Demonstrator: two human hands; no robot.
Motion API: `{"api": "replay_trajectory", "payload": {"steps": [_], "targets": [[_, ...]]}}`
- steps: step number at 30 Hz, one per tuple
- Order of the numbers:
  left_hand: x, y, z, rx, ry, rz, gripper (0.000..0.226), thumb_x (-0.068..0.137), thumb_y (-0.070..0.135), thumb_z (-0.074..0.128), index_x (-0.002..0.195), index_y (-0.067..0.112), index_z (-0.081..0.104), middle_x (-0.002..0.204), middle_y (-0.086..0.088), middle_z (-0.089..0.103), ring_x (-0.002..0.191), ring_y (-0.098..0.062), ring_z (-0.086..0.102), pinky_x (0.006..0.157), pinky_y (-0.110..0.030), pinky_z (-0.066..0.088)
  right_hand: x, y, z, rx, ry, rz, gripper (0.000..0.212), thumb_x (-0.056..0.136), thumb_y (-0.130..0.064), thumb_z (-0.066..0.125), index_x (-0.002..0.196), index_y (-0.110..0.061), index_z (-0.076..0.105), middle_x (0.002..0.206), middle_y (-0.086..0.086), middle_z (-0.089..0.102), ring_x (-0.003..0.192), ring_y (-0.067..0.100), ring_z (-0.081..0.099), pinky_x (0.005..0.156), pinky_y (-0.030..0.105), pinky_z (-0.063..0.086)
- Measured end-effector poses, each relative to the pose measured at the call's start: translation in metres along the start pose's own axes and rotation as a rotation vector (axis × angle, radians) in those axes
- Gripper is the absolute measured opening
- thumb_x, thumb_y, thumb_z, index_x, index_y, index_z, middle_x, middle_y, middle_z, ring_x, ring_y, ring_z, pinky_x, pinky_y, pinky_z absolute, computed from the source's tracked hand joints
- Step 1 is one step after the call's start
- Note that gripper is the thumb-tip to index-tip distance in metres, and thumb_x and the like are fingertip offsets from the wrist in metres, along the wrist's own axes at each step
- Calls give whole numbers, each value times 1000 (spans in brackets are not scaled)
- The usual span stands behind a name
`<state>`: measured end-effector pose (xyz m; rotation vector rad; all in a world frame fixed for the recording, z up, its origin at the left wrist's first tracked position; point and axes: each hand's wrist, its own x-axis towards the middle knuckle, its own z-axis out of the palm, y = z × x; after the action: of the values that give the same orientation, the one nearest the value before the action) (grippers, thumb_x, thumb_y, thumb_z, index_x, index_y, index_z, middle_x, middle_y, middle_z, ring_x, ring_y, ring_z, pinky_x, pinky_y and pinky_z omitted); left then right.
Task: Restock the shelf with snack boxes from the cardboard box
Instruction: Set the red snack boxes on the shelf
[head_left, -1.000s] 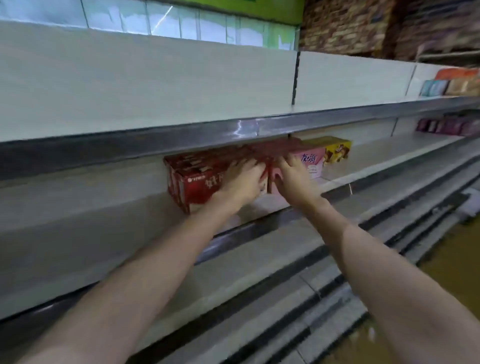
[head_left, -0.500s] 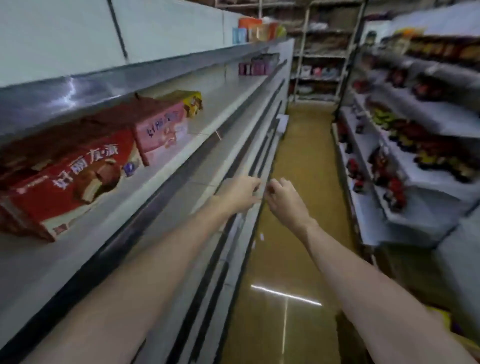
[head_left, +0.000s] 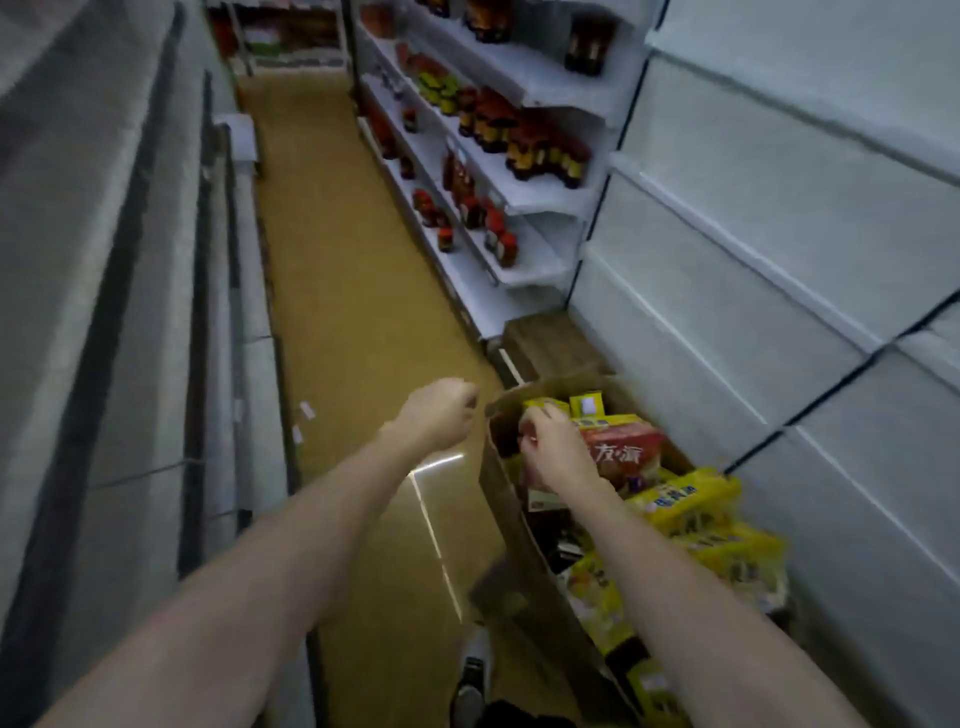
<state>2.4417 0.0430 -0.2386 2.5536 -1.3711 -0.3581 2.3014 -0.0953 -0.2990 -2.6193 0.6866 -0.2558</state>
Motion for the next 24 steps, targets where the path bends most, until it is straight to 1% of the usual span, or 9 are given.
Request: {"api": "replay_trajectory", "payload": {"steps": [3, 5, 7, 9, 12, 15, 18, 20, 24], "targets": [[34, 29, 32, -1, -103, 108, 18, 88, 26, 55, 103, 18, 61, 109, -4, 63, 100, -27, 61, 73, -35, 50, -3, 42, -3, -26, -20, 129, 20, 86, -15, 60, 107, -16, 62, 115, 7, 57, 112, 28, 53, 90, 40, 46], [57, 45, 49, 20, -165, 161, 19, 88, 27, 56, 105, 18, 59, 111, -5, 61, 103, -27, 60, 72, -33, 44, 0, 67, -4, -45, -36, 181, 32, 84, -15, 61, 117, -12, 62, 117, 8, 58, 114, 31, 53, 95, 40, 45], [79, 58, 65, 16, -221, 186, 26, 89, 29, 58, 112, 18, 58, 116, -6, 59, 108, -28, 58, 75, -32, 44, 6, 89, -4, -92, -93, 220, 47, 82, -19, 65, 128, -10, 58, 122, 12, 58, 117, 34, 53, 99, 40, 43], [98, 69, 83, 4, -282, 184, 36, 89, 34, 59, 120, 16, 57, 123, -9, 58, 113, -30, 57, 84, -35, 49, 13, 107, -6, -134, -182, 244, 58, 81, -27, 71, 135, -12, 53, 128, 11, 55, 122, 33, 49, 103, 41, 39], [119, 82, 108, 40, -386, 157, 49, 89, 40, 61, 129, 12, 50, 124, -12, 54, 115, -33, 54, 90, -44, 50, 24, 131, -6, -166, -256, 252, 61, 80, -28, 71, 136, -16, 51, 133, 8, 53, 125, 31, 48, 107, 41, 37], [131, 92, 126, 79, -438, 145, 58, 87, 42, 65, 132, 9, 47, 127, -15, 51, 118, -34, 51, 92, -42, 47, 35, 150, -7, -173, -310, 216, 62, 78, -28, 70, 137, -17, 51, 133, 6, 55, 127, 29, 50, 109, 40, 38], [140, 96, 138, 112, -404, 124, 60, 86, 42, 67, 132, 9, 45, 132, -15, 46, 125, -34, 44, 97, -44, 41, 42, 157, -3, -175, -392, 168, 64, 80, -24, 68, 140, -19, 48, 141, 2, 51, 138, 23, 39, 117, 42, 26], [145, 95, 144, 104, -412, 77, 63, 84, 41, 70, 132, 10, 44, 136, -15, 43, 129, -34, 39, 99, -47, 39, 45, 157, 1, -224, -434, 146, 66, 81, -27, 67, 143, -23, 44, 147, -1, 46, 141, 20, 33, 118, 45, 20], [152, 91, 150, 87, -471, 1, 84, 71, 52, 78, 136, 15, 40, 136, -12, 43, 126, -33, 38, 101, -49, 37, 52, 148, -4, -386, -511, 152, 74, 80, -36, 71, 146, -28, 40, 146, 5, 40, 137, 29, 33, 113, 50, 23]]}}
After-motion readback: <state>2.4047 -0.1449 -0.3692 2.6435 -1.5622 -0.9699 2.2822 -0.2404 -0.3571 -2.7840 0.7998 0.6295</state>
